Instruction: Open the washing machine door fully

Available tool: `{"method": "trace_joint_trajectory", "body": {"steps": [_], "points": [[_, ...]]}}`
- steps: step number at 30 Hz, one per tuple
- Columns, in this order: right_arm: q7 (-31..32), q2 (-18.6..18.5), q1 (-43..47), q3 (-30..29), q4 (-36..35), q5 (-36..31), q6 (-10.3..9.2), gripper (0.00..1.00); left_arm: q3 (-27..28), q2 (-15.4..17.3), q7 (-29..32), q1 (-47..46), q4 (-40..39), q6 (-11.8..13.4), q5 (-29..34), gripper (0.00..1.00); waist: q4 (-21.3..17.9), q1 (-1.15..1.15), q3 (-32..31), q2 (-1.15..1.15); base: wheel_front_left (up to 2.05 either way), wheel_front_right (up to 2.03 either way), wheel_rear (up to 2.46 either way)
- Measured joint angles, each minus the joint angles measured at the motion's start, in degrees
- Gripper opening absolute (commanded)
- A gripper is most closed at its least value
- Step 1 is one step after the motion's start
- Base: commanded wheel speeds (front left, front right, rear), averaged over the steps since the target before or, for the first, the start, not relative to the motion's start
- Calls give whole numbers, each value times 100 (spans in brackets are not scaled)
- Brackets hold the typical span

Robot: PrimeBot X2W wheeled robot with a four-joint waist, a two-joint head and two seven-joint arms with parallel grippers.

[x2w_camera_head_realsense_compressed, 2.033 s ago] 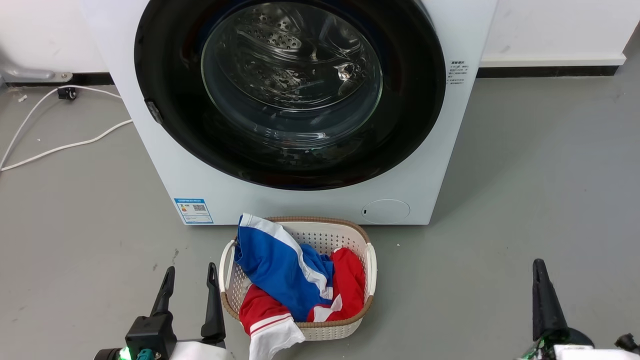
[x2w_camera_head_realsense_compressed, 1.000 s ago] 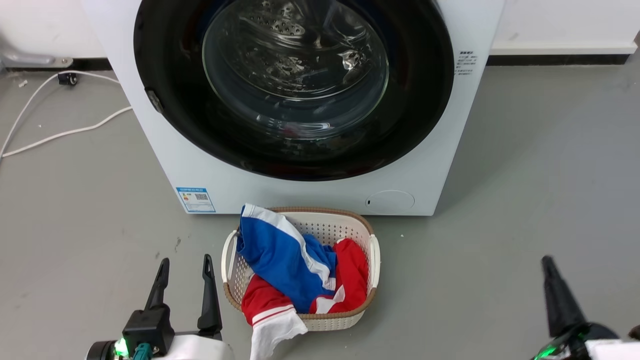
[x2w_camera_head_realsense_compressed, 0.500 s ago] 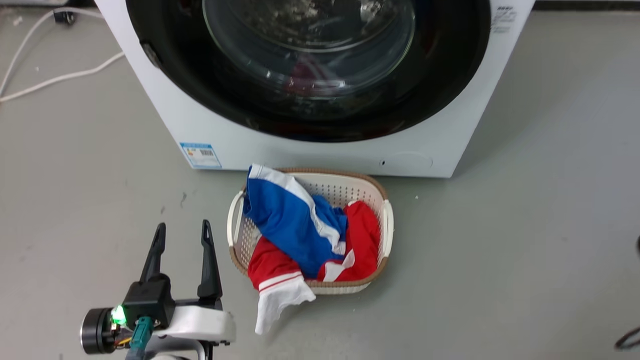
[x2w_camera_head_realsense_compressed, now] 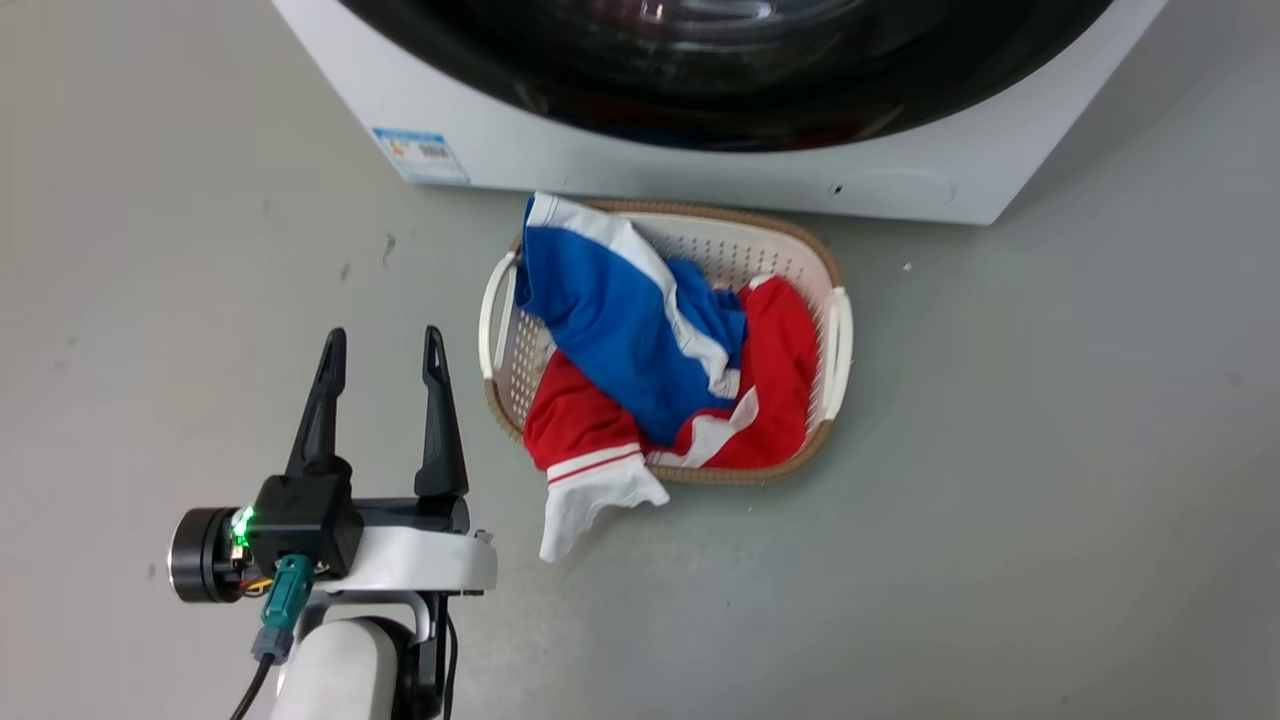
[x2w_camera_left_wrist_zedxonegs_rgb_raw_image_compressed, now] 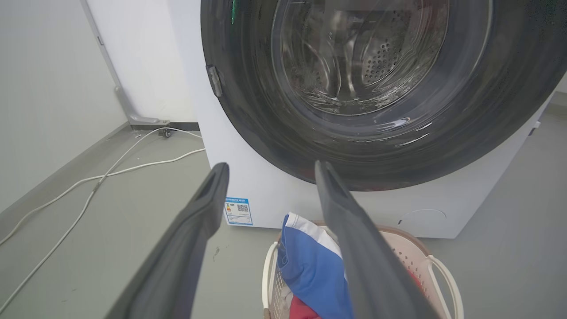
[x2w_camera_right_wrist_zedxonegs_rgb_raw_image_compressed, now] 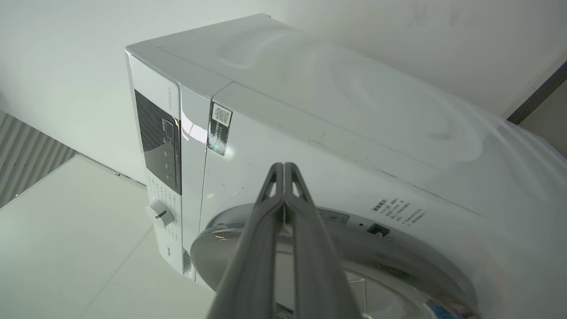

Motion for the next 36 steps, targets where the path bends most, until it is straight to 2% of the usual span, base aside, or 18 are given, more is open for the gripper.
{"method": "trace_joint_trajectory", "body": {"steps": [14, 21, 29, 36], "points": [[1282, -525, -2005, 1266, 1266, -660, 0, 0, -248, 0, 0, -327, -88, 118, -259, 100, 439, 0, 816, 0, 0, 0, 0], [1904, -566, -2654, 1761, 1658, -1026, 0, 0, -312, 0, 0, -417, -154, 174, -356, 100, 600, 0, 1071, 0, 0, 0, 0], [2256, -544, -2766, 1962, 1733, -1282, -1, 0, -319, 0, 0, -485, -140, 218, -402, 100, 648, 0, 1136, 0, 0, 0, 0], [2428, -482, -2135, 2006, 1263, -1196, -9, 0, -180, 1, 0, -471, -140, 207, -344, 100, 542, -1, 976, 0, 0, 0, 0]]}}
